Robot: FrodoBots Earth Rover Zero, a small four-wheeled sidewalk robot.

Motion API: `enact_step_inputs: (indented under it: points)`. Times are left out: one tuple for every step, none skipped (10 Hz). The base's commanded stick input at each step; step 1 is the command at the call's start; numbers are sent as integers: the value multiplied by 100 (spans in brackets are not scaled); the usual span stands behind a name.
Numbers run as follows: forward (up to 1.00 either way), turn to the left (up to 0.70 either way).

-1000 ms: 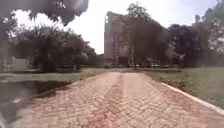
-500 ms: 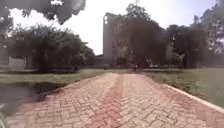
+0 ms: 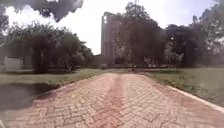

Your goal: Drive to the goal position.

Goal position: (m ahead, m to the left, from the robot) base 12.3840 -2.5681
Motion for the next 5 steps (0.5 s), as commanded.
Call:
enact_step_inputs:
  points:
    - [70,-20]
    - [70,-11]
    - [70,-4]
    - [70,0]
    - [70,0]
